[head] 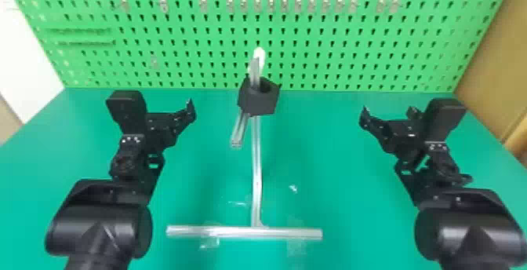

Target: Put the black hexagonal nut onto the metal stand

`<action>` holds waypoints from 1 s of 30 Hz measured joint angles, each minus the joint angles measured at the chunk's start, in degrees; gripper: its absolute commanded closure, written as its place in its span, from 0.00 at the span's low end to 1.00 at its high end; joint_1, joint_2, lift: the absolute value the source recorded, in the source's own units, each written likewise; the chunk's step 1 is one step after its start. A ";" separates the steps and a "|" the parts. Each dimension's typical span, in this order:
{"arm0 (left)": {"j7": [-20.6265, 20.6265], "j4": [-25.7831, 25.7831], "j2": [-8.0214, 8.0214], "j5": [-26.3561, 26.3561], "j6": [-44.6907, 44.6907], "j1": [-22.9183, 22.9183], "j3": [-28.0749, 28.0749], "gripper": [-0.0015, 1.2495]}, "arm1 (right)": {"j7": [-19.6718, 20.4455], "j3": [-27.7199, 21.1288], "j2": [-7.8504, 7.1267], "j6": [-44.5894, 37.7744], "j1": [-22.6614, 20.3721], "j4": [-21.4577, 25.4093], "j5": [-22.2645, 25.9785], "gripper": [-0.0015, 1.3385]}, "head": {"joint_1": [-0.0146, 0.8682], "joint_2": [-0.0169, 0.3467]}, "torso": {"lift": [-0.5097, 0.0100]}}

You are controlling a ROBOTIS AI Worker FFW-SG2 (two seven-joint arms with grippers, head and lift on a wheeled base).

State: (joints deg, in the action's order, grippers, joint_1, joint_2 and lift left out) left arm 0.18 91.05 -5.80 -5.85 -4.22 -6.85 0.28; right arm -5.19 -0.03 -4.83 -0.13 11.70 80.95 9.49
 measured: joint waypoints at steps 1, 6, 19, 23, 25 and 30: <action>0.00 0.00 0.00 0.02 0.00 0.00 0.00 0.09 | 0.00 0.00 0.00 -0.01 0.01 0.00 0.00 0.06 | 0.80 0.27 | 0.98; 0.00 0.00 0.00 0.04 0.00 -0.01 -0.05 0.09 | 0.00 0.01 0.00 -0.09 0.01 0.00 0.00 0.06 | 0.80 0.27 | 0.98; 0.00 0.00 0.00 0.05 0.00 -0.01 -0.04 0.09 | 0.00 0.02 0.00 -0.22 0.14 0.00 0.00 0.06 | 0.80 0.27 | 0.98; 0.00 0.00 0.00 0.05 0.00 -0.04 -0.04 0.09 | 0.00 0.03 0.00 -0.22 0.16 0.00 0.00 0.06 | 0.80 0.27 | 0.98; 0.00 0.00 0.00 0.05 0.00 -0.07 -0.03 0.09 | 0.00 0.04 0.00 -0.22 0.17 0.00 0.00 0.06 | 0.80 0.27 | 0.98; 0.00 0.00 0.00 0.05 0.00 -0.10 -0.02 0.09 | 0.00 0.04 0.00 -0.22 0.17 0.00 0.08 0.06 | 0.80 0.27 | 0.98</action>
State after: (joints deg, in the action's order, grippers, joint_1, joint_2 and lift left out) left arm 0.18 91.05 -5.80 -5.80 -4.22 -6.94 0.26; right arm -5.19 0.02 -4.83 -0.35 11.87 80.95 9.57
